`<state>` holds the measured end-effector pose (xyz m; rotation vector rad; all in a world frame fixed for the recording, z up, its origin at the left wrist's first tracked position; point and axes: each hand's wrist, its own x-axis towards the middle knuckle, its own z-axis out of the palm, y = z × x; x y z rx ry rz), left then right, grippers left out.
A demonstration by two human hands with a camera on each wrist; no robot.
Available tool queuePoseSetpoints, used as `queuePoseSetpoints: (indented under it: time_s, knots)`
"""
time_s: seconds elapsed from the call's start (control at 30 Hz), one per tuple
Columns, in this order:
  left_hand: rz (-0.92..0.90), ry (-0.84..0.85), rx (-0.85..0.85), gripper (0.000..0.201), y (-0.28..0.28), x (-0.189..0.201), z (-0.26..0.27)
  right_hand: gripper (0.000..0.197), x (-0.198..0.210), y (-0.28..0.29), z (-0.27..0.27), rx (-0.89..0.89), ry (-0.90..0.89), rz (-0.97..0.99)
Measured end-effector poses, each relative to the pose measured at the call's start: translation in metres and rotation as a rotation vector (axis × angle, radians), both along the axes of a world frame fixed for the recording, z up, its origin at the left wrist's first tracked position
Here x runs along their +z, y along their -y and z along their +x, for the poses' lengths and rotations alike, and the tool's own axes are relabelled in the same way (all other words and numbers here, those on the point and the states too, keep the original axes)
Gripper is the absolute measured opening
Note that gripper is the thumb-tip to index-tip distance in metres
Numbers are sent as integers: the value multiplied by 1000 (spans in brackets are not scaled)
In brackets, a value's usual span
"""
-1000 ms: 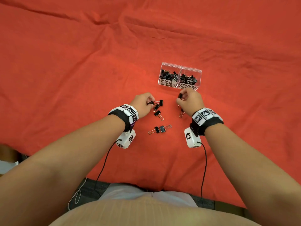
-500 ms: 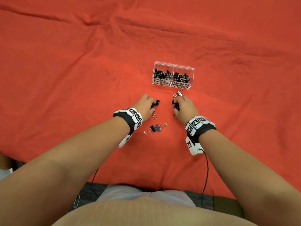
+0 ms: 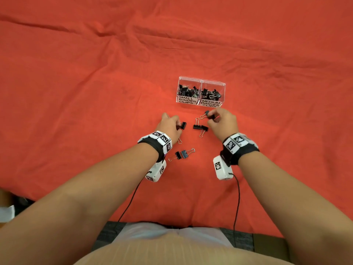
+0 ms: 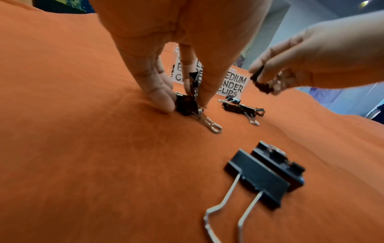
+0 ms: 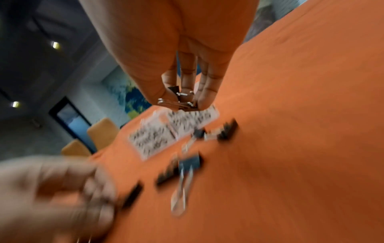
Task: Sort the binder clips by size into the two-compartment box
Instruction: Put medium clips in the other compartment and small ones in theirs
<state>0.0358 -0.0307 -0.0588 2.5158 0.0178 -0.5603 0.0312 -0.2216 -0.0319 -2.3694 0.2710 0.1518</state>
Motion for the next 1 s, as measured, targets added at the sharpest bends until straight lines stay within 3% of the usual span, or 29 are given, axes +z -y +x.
queuePoseSetpoints:
  time_s: [0.13, 0.37, 0.53, 0.73, 0.83, 1.0]
  knots:
    - [-4, -5, 32, 13, 3, -1, 2, 17, 27, 14, 40, -77, 62, 47]
    - [19, 12, 65, 4, 6, 1, 6, 32, 35, 11, 72, 36, 83, -50]
    - [31, 23, 44, 4, 4, 1, 7, 10, 23, 6, 38, 110, 64, -90]
    - [-35, 32, 96, 4, 0, 5, 8, 24, -24, 20, -11, 195, -118, -368]
    - [-58, 28, 115, 12, -1, 8, 9, 22, -30, 24, -16, 161, -92, -278]
    - [-150, 35, 217, 7, 0, 17, 12, 27, -22, 16, -18, 91, -18, -144]
